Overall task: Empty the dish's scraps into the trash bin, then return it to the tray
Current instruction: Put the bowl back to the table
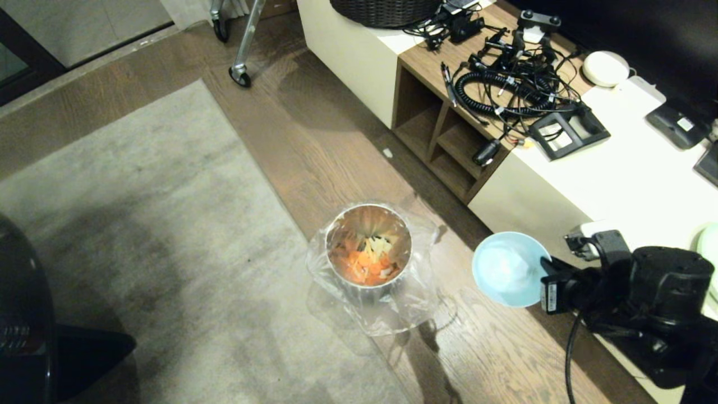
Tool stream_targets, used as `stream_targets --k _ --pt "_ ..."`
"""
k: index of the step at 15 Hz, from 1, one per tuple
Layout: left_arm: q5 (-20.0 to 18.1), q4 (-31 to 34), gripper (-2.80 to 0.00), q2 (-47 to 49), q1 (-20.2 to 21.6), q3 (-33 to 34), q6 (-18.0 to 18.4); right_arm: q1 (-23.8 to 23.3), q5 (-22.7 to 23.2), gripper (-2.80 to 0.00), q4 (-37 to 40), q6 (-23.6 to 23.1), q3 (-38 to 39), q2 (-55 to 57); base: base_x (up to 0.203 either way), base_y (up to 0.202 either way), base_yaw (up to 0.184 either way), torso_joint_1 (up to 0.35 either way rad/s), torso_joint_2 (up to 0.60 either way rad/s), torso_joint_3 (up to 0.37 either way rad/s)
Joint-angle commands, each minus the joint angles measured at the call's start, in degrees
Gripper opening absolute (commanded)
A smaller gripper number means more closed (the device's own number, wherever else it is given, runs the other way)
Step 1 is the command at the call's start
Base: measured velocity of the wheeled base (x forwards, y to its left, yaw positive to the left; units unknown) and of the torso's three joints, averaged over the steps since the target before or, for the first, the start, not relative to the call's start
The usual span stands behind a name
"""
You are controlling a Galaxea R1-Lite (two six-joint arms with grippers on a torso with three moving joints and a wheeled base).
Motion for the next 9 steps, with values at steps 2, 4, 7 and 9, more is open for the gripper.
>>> stream_targets --k 2,4,7,9 --pt "0.0 0.0 -2.80 0.0 0.0 0.0 0.0 -5.6 0.4 -2.80 -0.3 3.2 8.1 -1.8 0.000 0.000 0.000 0.000 0.00 0.000" --pt "0.0 0.0 -2.80 0.0 0.0 0.0 0.0 -6.1 0.9 -2.80 -0.2 6.3 12.8 -2.9 0.000 0.000 0.000 0.000 0.00 0.000" --pt "0.0 0.0 -2.80 0.0 0.0 0.0 0.0 -6.1 1.3 -2.80 5.8 9.1 14.1 -7.3 0.000 0.000 0.000 0.000 0.00 0.000" --pt "0.0 0.0 -2.80 0.0 0.0 0.0 0.0 -6.1 1.6 -2.80 9.1 11.4 14.1 -10.6 0.000 0.000 0.000 0.000 0.00 0.000"
